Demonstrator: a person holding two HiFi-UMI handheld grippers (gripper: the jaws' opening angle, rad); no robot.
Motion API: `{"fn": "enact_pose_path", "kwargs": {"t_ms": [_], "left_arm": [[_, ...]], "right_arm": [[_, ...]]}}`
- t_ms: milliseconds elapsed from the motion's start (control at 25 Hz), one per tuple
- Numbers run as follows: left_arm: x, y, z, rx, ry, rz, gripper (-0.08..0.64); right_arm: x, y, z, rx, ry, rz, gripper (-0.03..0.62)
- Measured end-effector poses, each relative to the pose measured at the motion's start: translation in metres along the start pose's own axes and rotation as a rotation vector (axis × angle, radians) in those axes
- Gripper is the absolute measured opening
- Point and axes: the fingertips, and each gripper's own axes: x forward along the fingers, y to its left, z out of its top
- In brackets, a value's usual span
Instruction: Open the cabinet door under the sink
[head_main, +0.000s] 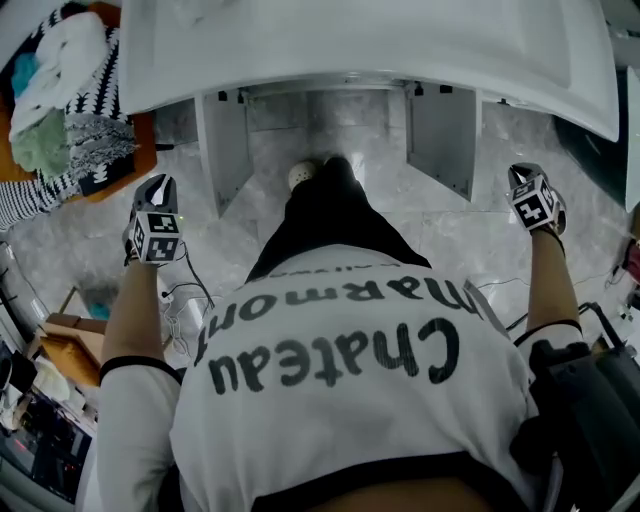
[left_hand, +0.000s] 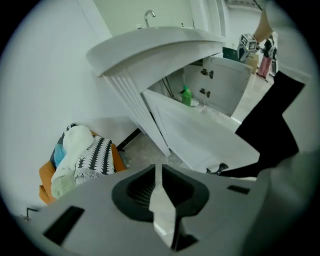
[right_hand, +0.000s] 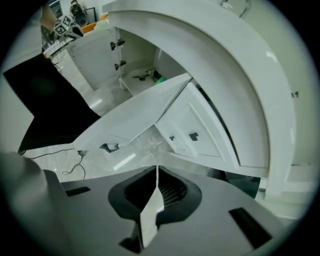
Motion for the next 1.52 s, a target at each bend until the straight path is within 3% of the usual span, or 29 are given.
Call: {"fn": "enact_pose_path", "kwargs": {"t_ms": [240, 480, 680, 760, 840, 960, 1160, 1320, 1520], "left_arm": [[-0.035, 0.04, 0.03, -0.15, -0.125, 0.057, 0.014], [-0.072, 0.078, 0.084, -0.368, -0.392, 0.125, 0.011], [-0.116, 0.085, 0.148, -0.52, -0.635, 0.116, 0.012], [-0.132, 0.078, 0.176, -0.609, -0.725, 0.057, 0.012], [-0.146, 0.064, 0.208, -0.693, -0.806, -0.051, 0.012], [-0.17, 0.037, 0.263, -0.713, -0.911, -0.21, 0.012], [-0.227, -0.008, 0.345, -0.591, -1.022, -0.375, 0.011], [-0.263, -0.05, 0.365, -0.456, -1.022, -0.418, 0.012], [-0.282, -0.076, 0.369, -0.474, -1.038, -0.412, 0.012]], "right_arm": [[-0.058, -0.017, 0.024, 0.207, -0.125, -0.169, 0.02], [-0.121, -0.039, 0.073, 0.601, -0.469, -0.278, 0.02], [-0.175, -0.036, 0.139, 0.842, -0.794, -0.239, 0.02], [-0.198, -0.03, 0.173, 0.888, -0.919, -0.201, 0.02], [-0.222, -0.023, 0.207, 0.923, -1.042, -0.158, 0.02], [-0.258, -0.008, 0.256, 0.919, -1.197, -0.046, 0.02], [-0.316, 0.026, 0.322, 0.723, -1.304, 0.114, 0.02], [-0.347, 0.056, 0.34, 0.617, -1.325, 0.224, 0.012], [-0.364, 0.072, 0.337, 0.5, -1.33, 0.259, 0.011]]}}
